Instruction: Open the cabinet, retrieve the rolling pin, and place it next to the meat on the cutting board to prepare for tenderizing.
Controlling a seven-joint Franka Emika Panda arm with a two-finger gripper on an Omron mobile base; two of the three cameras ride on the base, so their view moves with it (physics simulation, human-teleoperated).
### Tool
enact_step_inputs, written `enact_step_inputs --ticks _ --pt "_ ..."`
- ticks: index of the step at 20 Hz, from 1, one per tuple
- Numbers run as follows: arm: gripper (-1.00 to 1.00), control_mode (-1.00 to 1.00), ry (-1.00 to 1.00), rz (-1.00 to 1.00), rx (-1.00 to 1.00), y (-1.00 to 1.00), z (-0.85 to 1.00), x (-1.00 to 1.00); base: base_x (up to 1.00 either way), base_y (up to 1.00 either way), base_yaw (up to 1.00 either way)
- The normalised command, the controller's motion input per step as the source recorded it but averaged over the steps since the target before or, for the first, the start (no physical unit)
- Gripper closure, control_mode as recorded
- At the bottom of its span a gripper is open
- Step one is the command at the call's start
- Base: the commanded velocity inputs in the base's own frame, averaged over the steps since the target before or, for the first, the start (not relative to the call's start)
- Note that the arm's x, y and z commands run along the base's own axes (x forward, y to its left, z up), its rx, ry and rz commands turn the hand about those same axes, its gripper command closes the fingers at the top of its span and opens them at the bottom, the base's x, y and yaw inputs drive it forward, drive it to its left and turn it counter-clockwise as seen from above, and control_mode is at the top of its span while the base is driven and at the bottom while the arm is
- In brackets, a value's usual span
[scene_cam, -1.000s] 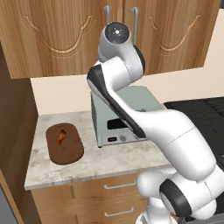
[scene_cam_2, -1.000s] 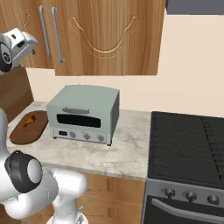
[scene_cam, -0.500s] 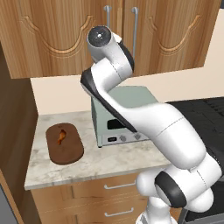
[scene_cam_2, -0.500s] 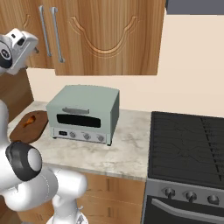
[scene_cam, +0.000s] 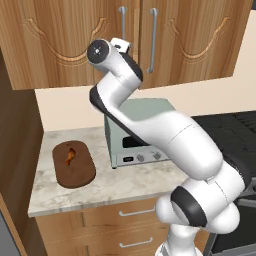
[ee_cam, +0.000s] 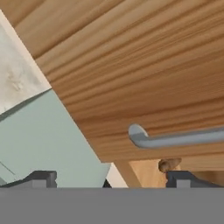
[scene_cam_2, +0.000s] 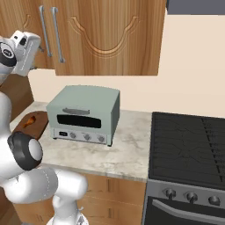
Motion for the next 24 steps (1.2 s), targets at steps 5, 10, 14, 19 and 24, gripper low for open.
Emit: enact_step_inputs --ticks 5,10,14,19,24 --pt "-1.00 -1.00 -0.02 -0.03 -0.17 -0.06 -0.01 0.28 0.00 0.00 0.00" --pt "-1.00 -1.00 -0.06 -0.05 -0.17 -0.03 0.00 0.00 0.00 0.00 0.00" --pt "-1.00 -1.00 -0.08 -0.06 -0.17 -0.01 0.00 -0.01 0.00 0.00 0.00" --pt "-1.00 -1.00 -0.07 -0.05 -0.15 -0.08 0.00 0.00 0.00 0.00 0.00" --pt "-1.00 -1.00 -0.06 -0.03 -0.13 -0.16 0.00 0.01 0.00 0.00 0.00"
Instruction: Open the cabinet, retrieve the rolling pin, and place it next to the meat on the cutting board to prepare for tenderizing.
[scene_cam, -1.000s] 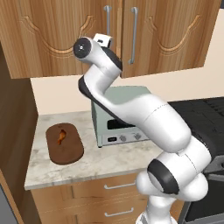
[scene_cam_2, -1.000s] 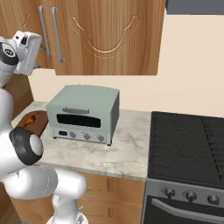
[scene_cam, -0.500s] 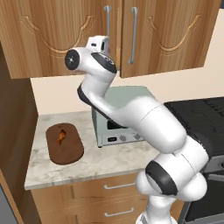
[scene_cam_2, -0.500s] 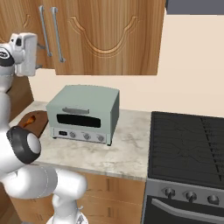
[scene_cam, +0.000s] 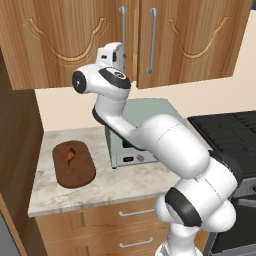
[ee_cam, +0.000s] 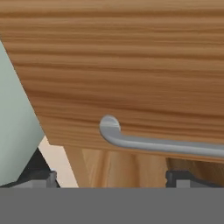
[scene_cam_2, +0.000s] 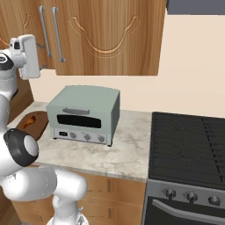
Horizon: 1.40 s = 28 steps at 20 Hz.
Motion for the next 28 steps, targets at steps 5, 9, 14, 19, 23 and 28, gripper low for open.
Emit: enact_step_inputs --ticks 5,9,14,19,23,28 --pt "-1.00 -1.00 -0.14 -0.04 -0.13 -0.12 0.00 -0.05 0.00 0.00 0.00" --pt "-1.00 -1.00 -0.14 -0.02 -0.11 -0.05 0.00 -0.02 0.00 0.00 0.00" --pt "-1.00 -1.00 -0.15 -0.01 -0.04 -0.08 0.00 0.00 0.00 0.00 0.00" --pt "-1.00 -1.00 -0.22 -0.07 0.00 -0.06 0.02 -0.14 0.00 0.00 0.00" --pt "-1.00 -1.00 -0.29 -0.11 0.00 0.00 0.01 -0.45 0.00 0.00 0.00" --pt "-1.00 -1.00 -0.08 -0.10 0.01 -0.05 0.00 0.11 0.00 0.00 0.00"
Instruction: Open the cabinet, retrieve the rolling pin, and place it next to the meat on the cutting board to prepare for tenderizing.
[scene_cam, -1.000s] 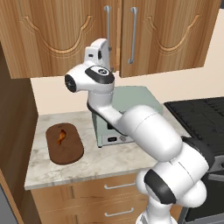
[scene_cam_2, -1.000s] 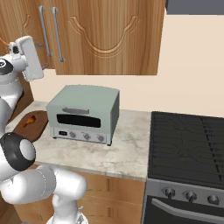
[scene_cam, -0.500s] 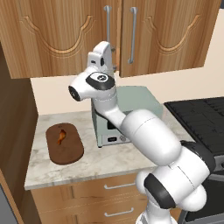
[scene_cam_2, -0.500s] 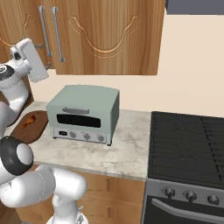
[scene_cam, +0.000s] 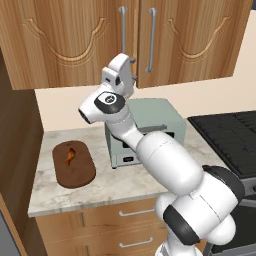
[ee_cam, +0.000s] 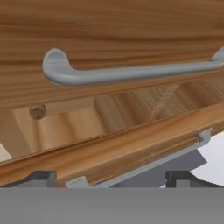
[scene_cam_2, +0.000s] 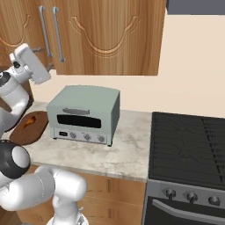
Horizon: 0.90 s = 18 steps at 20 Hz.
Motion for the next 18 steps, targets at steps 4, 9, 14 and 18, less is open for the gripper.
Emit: enact_step_inputs --ticks 4,9,14,18 --pt "-1.00 -1.00 0.00 -0.03 0.04 -0.09 0.02 0.32 0.00 0.00 0.00" --pt "-1.00 -1.00 0.00 0.01 0.07 0.00 0.00 0.28 0.00 0.00 0.00" --pt "-1.00 -1.00 0.00 0.02 0.07 0.00 0.00 0.11 0.00 0.00 0.00" --pt "-1.00 -1.00 0.00 0.02 0.06 0.00 0.00 0.03 0.00 0.00 0.00"
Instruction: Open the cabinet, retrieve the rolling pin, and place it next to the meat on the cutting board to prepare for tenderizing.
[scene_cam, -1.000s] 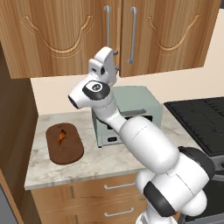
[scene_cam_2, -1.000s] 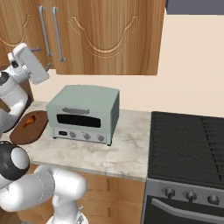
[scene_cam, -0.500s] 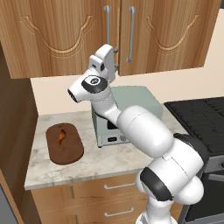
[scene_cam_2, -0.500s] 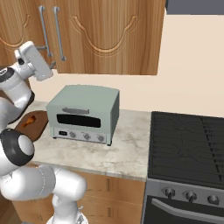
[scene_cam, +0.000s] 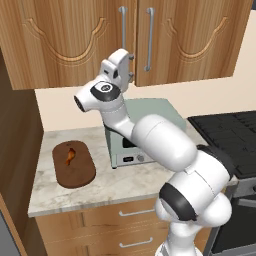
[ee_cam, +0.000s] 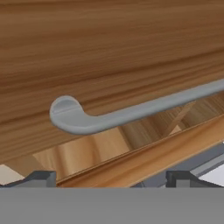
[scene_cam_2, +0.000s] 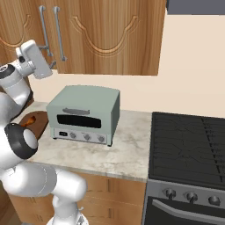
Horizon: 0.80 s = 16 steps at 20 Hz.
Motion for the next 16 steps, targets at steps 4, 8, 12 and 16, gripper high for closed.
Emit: enact_step_inputs --ticks 4,8,12,16 --pt "-1.00 -1.00 0.00 0.00 0.04 -0.27 0.00 0.03 0.00 0.00 0.00" --pt "-1.00 -1.00 -0.05 0.00 0.05 -0.61 0.00 -0.12 0.00 0.00 0.00" --pt "-1.00 -1.00 -0.07 0.00 0.05 -0.58 -0.01 -0.39 0.00 0.00 0.00" --pt "-1.00 -1.00 -0.11 0.00 0.06 -0.58 0.00 -0.77 0.00 0.00 0.00"
